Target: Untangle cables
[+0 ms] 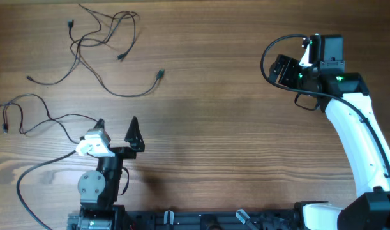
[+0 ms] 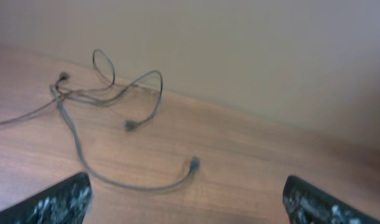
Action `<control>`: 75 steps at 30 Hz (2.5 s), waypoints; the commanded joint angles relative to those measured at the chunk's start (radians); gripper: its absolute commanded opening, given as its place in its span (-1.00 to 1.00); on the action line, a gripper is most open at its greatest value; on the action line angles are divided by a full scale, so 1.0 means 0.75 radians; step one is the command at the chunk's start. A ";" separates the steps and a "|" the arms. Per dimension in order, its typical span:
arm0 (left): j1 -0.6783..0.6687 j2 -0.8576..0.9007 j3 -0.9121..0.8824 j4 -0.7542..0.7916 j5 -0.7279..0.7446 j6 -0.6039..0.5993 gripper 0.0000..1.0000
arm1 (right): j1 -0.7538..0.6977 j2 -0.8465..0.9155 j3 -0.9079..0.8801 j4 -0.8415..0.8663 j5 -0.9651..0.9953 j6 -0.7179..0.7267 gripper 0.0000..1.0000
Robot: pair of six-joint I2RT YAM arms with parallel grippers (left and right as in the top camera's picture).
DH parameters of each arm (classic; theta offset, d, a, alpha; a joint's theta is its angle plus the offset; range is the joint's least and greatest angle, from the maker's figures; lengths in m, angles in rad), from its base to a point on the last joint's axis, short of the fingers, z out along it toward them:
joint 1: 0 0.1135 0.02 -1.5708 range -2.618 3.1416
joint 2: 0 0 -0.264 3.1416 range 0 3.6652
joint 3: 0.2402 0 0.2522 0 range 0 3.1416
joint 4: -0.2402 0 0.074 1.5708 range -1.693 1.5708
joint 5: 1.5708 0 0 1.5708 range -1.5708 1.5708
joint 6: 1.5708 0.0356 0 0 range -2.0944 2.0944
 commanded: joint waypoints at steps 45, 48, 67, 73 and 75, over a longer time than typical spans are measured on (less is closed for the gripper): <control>0.045 -0.133 -0.007 -0.157 0.026 0.012 1.00 | -0.002 -0.079 -0.062 -0.010 0.041 -0.012 1.00; 0.045 -0.133 -0.007 -0.157 0.025 0.012 1.00 | -0.002 -0.157 -0.208 0.068 0.042 0.012 0.99; 0.045 -0.133 -0.007 -0.157 0.025 0.012 1.00 | -0.002 -0.957 -1.444 1.386 0.064 0.217 1.00; 0.045 -0.133 -0.007 -0.157 0.026 0.012 1.00 | -0.002 -1.163 -1.533 1.375 0.138 0.215 0.99; 0.045 -0.133 -0.008 -0.157 0.026 0.012 1.00 | -0.002 -1.251 -1.577 1.376 0.141 0.180 1.00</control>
